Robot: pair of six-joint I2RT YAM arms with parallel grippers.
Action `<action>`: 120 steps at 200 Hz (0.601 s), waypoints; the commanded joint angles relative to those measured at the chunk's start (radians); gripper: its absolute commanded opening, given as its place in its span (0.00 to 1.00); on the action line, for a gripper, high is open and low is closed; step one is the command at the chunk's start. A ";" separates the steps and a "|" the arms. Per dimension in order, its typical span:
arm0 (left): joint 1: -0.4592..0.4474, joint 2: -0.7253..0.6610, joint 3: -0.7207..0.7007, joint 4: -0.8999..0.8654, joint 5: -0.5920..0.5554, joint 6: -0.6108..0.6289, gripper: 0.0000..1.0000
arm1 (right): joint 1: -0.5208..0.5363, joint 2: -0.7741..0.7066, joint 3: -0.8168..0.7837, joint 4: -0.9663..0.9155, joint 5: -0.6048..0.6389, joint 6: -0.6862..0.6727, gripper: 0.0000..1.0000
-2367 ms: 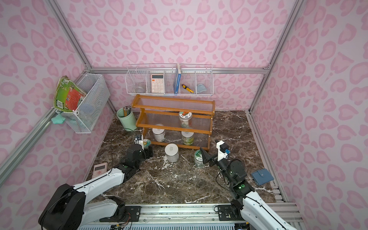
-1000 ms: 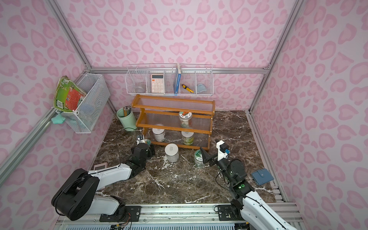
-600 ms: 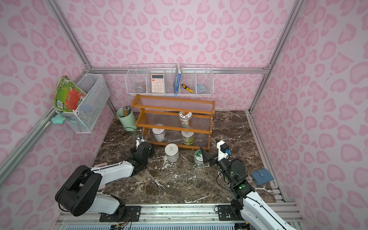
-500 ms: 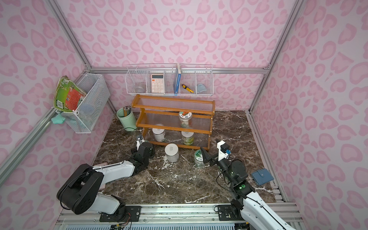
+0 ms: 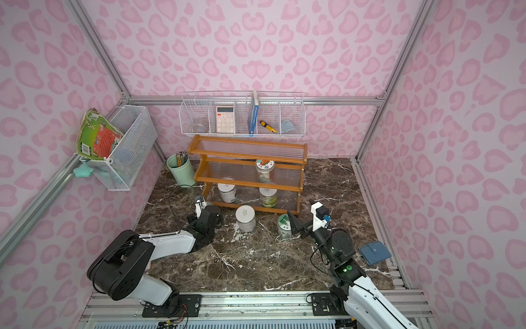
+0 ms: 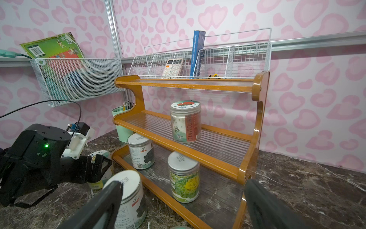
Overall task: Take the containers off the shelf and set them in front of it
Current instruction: Place the container at the center of the board.
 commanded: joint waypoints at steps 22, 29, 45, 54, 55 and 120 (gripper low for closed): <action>-0.012 -0.027 0.003 -0.037 -0.015 -0.020 0.99 | 0.000 0.006 0.002 0.016 0.001 -0.002 0.99; -0.017 -0.041 0.007 -0.051 -0.022 -0.019 0.99 | -0.001 0.010 0.004 0.016 0.000 -0.004 0.99; -0.022 -0.075 0.019 -0.077 -0.038 -0.011 0.99 | 0.000 0.023 0.010 0.020 -0.006 -0.002 0.99; -0.020 -0.094 0.025 -0.094 -0.046 -0.011 0.99 | 0.001 0.033 0.013 0.025 -0.009 -0.001 0.99; -0.021 -0.096 0.024 -0.094 -0.046 -0.011 0.99 | 0.000 0.034 0.014 0.026 -0.009 0.000 0.99; -0.023 -0.247 0.079 -0.223 -0.039 0.030 1.00 | 0.000 0.176 0.092 0.061 -0.052 0.000 0.99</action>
